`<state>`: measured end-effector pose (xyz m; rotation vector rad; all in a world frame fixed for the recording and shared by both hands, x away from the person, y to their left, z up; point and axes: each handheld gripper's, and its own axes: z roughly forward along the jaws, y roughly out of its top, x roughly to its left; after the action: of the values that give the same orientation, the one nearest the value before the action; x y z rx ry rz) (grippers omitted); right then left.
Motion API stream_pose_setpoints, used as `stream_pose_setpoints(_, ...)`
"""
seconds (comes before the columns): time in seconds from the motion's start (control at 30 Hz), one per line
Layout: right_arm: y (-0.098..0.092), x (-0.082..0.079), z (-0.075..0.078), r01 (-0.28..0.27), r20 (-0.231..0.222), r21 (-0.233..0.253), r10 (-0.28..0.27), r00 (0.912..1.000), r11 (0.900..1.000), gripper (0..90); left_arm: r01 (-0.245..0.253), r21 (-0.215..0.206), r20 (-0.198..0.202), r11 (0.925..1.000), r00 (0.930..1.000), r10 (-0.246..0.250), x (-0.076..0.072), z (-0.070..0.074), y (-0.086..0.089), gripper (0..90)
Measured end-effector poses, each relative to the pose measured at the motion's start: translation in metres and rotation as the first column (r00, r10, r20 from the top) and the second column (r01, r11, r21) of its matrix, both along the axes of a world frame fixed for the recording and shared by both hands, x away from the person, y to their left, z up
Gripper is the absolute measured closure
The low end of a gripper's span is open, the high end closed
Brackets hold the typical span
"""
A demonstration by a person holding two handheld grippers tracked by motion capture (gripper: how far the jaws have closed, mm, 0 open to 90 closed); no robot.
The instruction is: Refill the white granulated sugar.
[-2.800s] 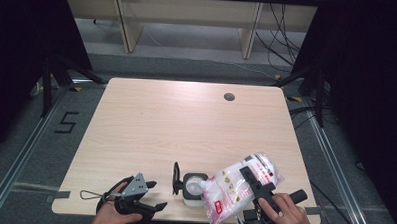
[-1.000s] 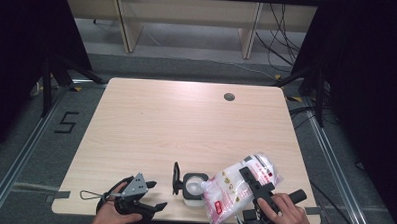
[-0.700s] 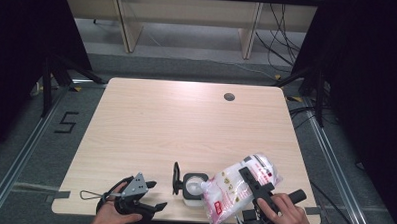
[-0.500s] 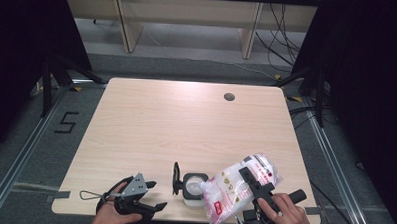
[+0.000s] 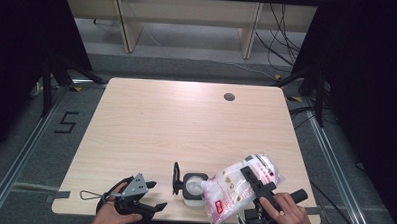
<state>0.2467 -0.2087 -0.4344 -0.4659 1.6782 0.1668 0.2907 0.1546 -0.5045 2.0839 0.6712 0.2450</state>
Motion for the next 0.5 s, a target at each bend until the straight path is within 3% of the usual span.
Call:
stream_pose_setpoints(0.03,-0.0001,-0.0001,0.0,0.001,0.001,0.0,-0.001,1.0,1.0,51.8,-0.02,0.001,-0.019,0.9998,0.9996,0.02,-0.0017,0.0005,-0.0001,22.4)
stream_pose_setpoints(0.23,-0.0003,-0.0001,0.0007,0.001,0.002,0.002,-0.001,1.0,1.0,51.9,-0.021,-0.011,-0.024,0.9997,0.9995,0.021,-0.0018,-0.0004,-0.0012,22.4)
stream_pose_setpoints(0.33,-0.0005,-0.0012,0.0019,0.012,-0.004,-0.012,-0.012,0.9999,1.0,52.0,-0.001,0.003,-0.003,1.0,1.0,0.001,-0.0001,0.0003,0.0001,22.4)
stream_pose_setpoints(0.37,-0.0004,-0.0012,0.0044,0.002,0.015,-0.032,-0.001,0.9999,1.0,52.0,0.0,0.005,-0.001,1.0,1.0,0.0,0.0,0.0004,-0.0001,22.4)
stream_pose_setpoints(0.5,-0.0023,-0.0011,0.0033,0.015,-0.002,0.004,-0.015,0.9999,1.0,52.1,-0.006,-0.001,-0.004,1.0,1.0,0.006,-0.0004,-0.0002,-0.0006,22.4)
